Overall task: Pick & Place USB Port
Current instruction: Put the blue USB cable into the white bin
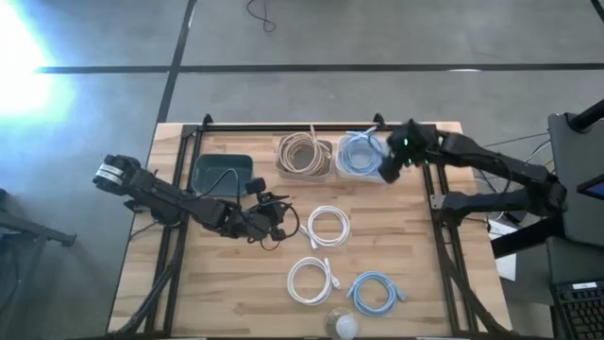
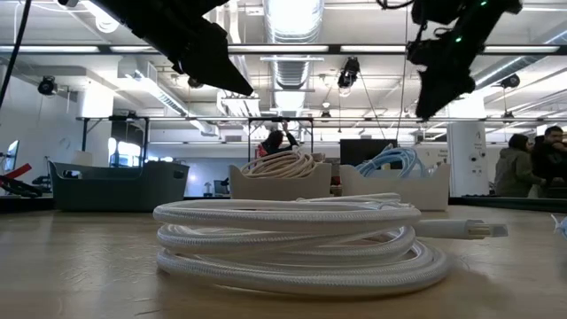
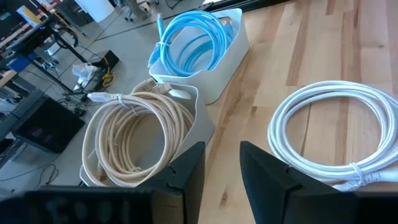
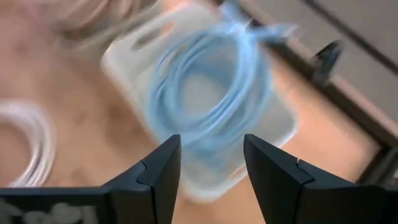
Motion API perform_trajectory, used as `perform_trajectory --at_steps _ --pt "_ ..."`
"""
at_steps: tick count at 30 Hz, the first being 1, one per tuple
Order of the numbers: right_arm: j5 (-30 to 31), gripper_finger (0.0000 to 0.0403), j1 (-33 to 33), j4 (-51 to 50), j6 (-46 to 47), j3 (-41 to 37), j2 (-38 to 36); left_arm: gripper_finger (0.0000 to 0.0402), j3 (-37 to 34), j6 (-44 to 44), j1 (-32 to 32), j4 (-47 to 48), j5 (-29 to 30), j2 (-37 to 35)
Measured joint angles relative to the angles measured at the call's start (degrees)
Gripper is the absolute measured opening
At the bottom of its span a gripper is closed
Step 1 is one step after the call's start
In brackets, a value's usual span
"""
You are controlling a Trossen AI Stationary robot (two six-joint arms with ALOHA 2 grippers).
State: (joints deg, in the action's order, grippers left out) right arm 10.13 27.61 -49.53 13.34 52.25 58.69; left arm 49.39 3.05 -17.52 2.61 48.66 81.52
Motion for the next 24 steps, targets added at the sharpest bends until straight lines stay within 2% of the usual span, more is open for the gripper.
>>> perform_trajectory --at_steps 4,7,9,13,16,20,24 --pt "-0.5 0.0171 -12.0 -3.6 6.7 -3.5 -2.1 0.0122 0.0 0.0 0.0 0.0 0.0 0.0" --pt "-4.6 0.0175 -22.4 -4.1 14.0 -6.4 -2.3 0.0122 0.0 -0.1 0.0 0.0 0.0 0.0" --pt "-7.1 0.0178 -29.7 -4.1 19.9 -7.6 -1.4 0.0122 0.0 -0.1 0.0 0.0 0.0 0.0" --pt "-7.7 0.0178 -43.0 -3.9 31.6 -8.0 1.4 0.0122 0.0 -0.2 0.0 0.0 0.2 0.0" --pt "-9.5 0.0178 -51.1 -3.2 35.6 -8.0 4.3 0.0122 0.0 -0.2 0.0 0.0 0.3 0.0" --pt "-9.7 0.0178 -58.9 3.1 36.2 -8.0 9.0 0.0122 0.0 -0.2 0.0 0.0 0.4 0.0" --pt "-8.6 0.0178 -61.5 12.5 38.9 -8.0 14.8 0.0122 0.0 -0.1 0.0 0.0 0.4 0.0"
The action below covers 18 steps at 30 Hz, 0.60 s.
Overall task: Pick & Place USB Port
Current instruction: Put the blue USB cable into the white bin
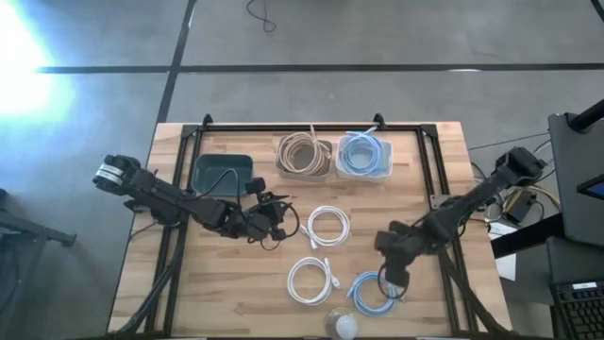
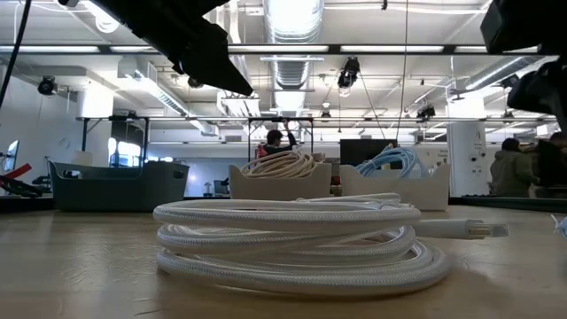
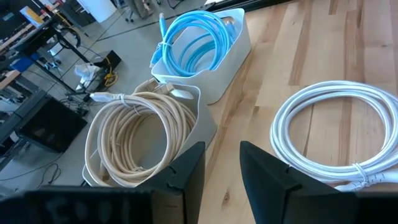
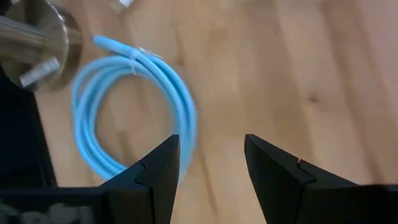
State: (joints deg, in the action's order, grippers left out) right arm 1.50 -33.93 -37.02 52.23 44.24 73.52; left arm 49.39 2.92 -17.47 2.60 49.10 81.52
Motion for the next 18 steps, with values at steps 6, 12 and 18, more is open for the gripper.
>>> perform_trajectory --at_steps 6,12,18 --pt "-0.1 0.0176 -0.5 4.7 2.2 0.3 8.4 0.0122 0.0 0.0 0.0 0.0 0.0 0.0" --pt "-2.8 0.0178 -2.3 6.3 8.2 0.3 15.3 0.0122 0.0 -4.4 0.2 0.0 0.0 0.0" --pt "-5.5 0.0178 -4.2 11.7 9.8 0.5 18.0 0.0122 0.0 -9.7 0.3 -0.1 0.1 0.0"
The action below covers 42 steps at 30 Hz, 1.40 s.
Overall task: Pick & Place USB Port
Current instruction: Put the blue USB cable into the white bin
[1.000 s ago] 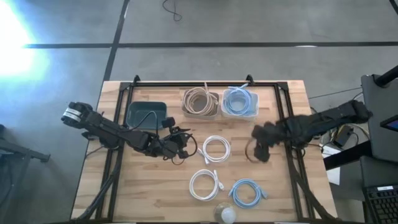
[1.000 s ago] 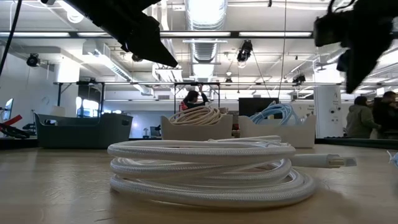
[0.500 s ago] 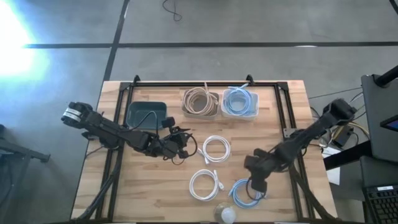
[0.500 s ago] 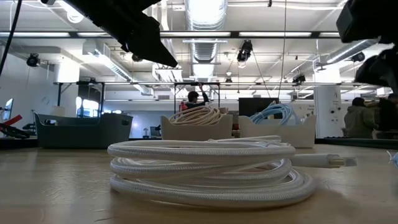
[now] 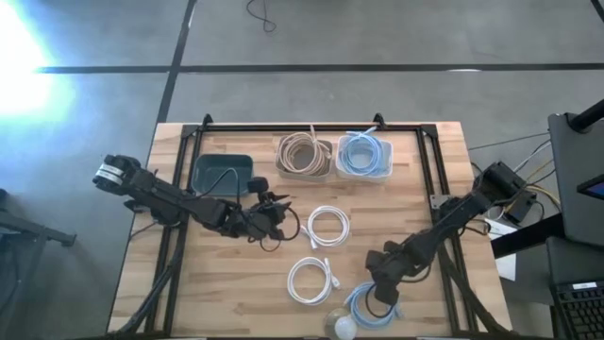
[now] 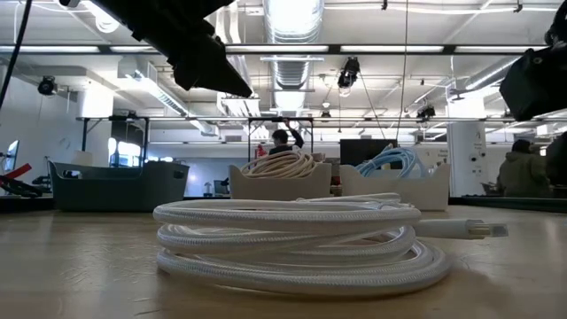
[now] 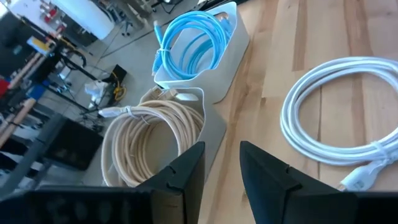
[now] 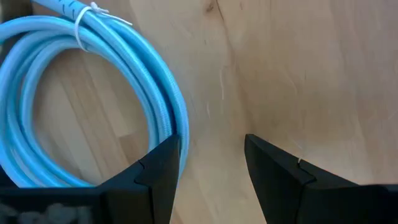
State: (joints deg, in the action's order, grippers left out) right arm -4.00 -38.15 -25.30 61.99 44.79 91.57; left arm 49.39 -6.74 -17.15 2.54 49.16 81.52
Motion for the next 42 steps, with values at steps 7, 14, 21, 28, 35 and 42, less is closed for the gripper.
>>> perform_trajectory --at_steps 7,14,21,28,35,42 --pt "0.4 0.0178 -0.4 -1.0 2.2 1.2 -2.7 0.0122 0.0 -2.5 1.2 -0.5 0.1 0.0" --pt "1.6 0.0178 -2.1 -0.3 2.8 2.9 -2.9 0.0122 0.0 -2.1 1.8 -0.5 0.1 0.0" --pt "1.6 0.0178 -2.2 1.4 4.0 2.8 2.1 0.0122 0.0 -1.2 1.8 0.0 -0.1 0.0" --pt "0.1 0.0176 -2.4 2.9 3.3 3.2 6.1 0.0122 0.0 -2.5 1.8 0.0 -0.1 0.0" --pt "1.6 0.0134 -2.1 2.0 -2.5 2.9 4.5 0.0122 0.0 -4.2 2.8 -0.1 -0.1 0.0" --pt "1.7 0.0035 -1.0 2.5 -10.1 3.0 3.5 0.0122 0.0 -7.0 4.2 -0.2 0.0 0.0"
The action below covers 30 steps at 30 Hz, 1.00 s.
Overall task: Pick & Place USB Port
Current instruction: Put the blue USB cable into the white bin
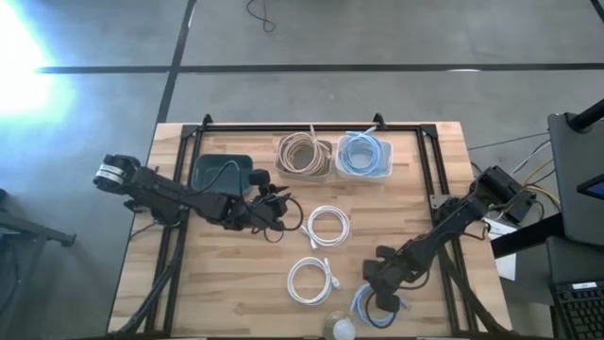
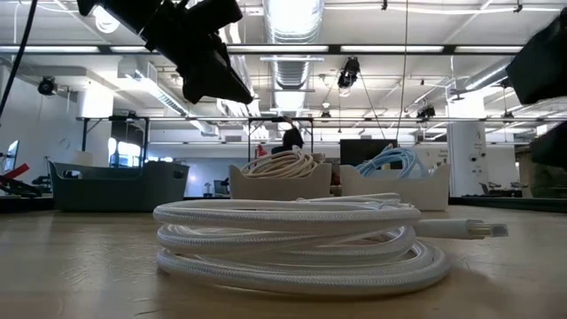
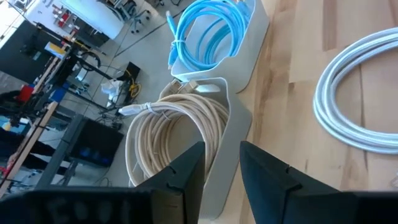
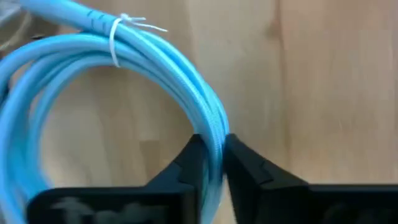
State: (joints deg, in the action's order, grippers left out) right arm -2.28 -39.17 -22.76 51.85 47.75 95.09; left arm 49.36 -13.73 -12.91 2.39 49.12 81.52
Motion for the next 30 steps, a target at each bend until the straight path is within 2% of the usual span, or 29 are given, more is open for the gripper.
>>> perform_trajectory --at_steps 2,7,10,13,17,20,27,30 --pt "0.2 0.0018 0.3 0.4 -1.9 0.1 -0.5 0.0122 0.0 -0.2 0.5 0.0 0.0 0.0" --pt "1.0 0.0017 2.3 -2.5 -5.5 -0.2 -3.0 0.0122 0.0 -0.2 1.4 -0.1 0.0 0.0" --pt "1.3 0.0017 3.8 -9.1 -5.5 -0.1 -5.9 0.0122 0.0 -0.1 1.7 -0.3 0.0 0.0" --pt "6.4 0.0017 5.3 -18.7 -5.7 -0.2 -8.4 0.0122 0.0 -0.1 1.9 -0.3 0.0 0.0" --pt "21.4 0.0018 8.2 -29.6 -7.3 -0.2 -12.6 0.0122 0.0 -0.1 2.1 -0.3 0.0 0.0" --pt "33.2 0.0018 11.0 -33.7 -10.3 -0.2 -16.0 0.0122 0.0 -0.1 2.1 -0.3 0.0 0.0" --pt "72.0 0.0018 19.7 -32.9 -13.1 -0.1 -24.5 0.0122 0.0 0.0 2.1 -0.2 0.0 0.0" --pt "77.9 0.0018 24.3 -31.9 -14.5 -0.1 -27.9 0.0122 0.0 0.3 2.1 -0.2 0.0 0.0"
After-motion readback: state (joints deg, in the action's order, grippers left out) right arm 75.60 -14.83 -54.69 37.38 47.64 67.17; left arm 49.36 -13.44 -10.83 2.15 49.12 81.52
